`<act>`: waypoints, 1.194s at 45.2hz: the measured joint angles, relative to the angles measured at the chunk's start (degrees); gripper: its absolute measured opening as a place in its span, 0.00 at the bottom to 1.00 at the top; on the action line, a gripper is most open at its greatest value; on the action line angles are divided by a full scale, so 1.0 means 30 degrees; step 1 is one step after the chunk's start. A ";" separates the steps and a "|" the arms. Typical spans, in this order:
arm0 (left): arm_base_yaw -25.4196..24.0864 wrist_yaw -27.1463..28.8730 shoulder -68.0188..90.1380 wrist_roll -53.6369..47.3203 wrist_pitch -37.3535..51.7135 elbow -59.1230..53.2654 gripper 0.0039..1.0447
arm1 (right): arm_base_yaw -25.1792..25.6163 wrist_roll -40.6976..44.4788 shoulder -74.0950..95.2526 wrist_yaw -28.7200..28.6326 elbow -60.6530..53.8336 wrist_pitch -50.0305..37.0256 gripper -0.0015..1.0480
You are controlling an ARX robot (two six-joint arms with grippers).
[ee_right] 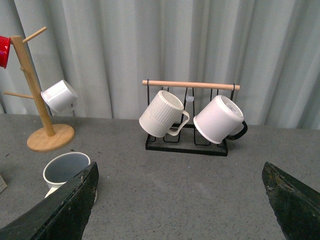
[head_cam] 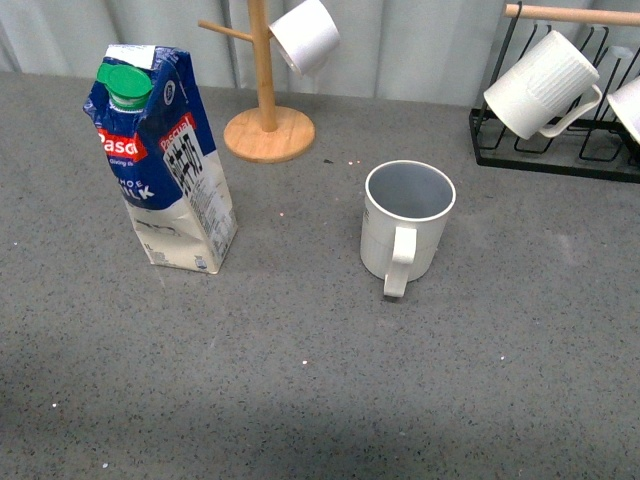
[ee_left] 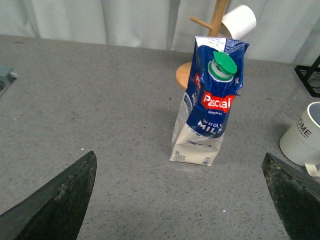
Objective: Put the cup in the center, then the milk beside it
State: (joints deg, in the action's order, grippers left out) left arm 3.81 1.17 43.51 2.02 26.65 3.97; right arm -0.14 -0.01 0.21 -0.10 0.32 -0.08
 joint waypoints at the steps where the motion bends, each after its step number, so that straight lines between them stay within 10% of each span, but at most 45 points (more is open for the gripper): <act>1: 0.0146 0.0022 0.1005 0.0022 0.0780 0.0124 0.94 | 0.0000 0.0000 0.0000 0.0000 0.0000 0.0000 0.91; 13: 0.1450 0.0313 1.1599 0.0000 0.7104 0.2310 0.94 | 0.0000 0.0000 0.0000 0.0000 0.0000 0.0000 0.91; 54: 0.2754 0.0481 1.8134 -0.0036 0.8459 0.6564 0.94 | 0.0000 0.0000 0.0000 0.0007 0.0000 0.0000 0.91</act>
State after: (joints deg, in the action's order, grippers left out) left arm 12.08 2.61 97.91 1.91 52.03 23.66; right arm -0.14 -0.01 0.21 -0.08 0.32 -0.08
